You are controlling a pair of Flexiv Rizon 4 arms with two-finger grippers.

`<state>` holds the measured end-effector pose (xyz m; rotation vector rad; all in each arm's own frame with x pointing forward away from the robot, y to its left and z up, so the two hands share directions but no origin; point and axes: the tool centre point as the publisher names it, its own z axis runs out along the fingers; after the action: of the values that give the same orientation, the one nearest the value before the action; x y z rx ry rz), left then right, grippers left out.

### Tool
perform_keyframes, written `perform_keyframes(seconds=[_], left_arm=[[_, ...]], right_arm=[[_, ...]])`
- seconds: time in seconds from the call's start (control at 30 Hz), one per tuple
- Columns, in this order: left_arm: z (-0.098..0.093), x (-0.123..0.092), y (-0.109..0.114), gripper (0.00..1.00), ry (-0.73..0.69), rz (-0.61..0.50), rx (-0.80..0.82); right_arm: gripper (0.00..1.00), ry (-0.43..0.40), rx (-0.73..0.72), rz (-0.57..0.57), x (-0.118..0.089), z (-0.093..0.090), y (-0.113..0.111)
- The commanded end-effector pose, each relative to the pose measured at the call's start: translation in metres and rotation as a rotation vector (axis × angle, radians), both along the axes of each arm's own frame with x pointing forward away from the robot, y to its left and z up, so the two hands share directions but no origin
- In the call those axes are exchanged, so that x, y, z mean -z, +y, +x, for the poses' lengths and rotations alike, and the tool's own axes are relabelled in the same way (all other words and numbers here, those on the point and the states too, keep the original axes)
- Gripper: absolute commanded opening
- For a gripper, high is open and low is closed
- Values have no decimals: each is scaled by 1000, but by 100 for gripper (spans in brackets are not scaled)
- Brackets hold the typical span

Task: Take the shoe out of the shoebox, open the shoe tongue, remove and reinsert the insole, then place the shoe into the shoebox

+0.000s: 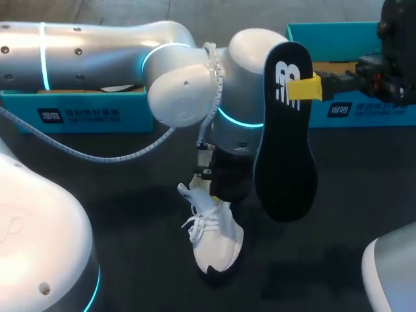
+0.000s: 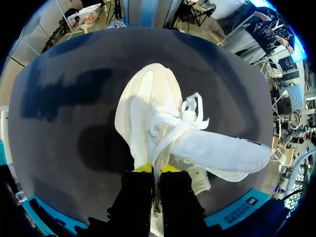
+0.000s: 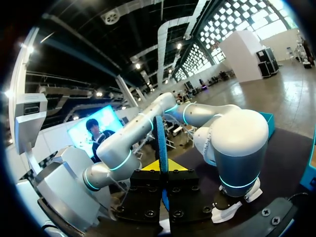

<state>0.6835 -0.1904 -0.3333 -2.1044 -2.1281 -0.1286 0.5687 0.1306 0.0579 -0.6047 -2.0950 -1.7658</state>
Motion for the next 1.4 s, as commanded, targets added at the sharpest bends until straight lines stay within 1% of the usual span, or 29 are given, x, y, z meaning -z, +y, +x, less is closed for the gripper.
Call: perform_keyframes(seconds=[0.03,0.37,0.77,0.93,1.2,1.4], left_arm=[[-4,-6,7,0,-8,-7,-4],[-17,-3,18,0,1,-9,-5],[-25,6,22,0,-7,-11,76],[-25,6,22,0,-13,-11,106],[-18,4,22,0,-26,-6,131],[-16,10,23,0,-17,-2,149]], right_arm=[[0,-1,-12,-11,-3,4,-3],[0,3,-20,-28,-1,6,-12],[0,8,-9,-21,-1,6,-13],[0,8,-9,-21,-1,6,-13],[0,8,-9,-21,-1,6,-13],[0,8,-9,-21,-1,6,-13]])
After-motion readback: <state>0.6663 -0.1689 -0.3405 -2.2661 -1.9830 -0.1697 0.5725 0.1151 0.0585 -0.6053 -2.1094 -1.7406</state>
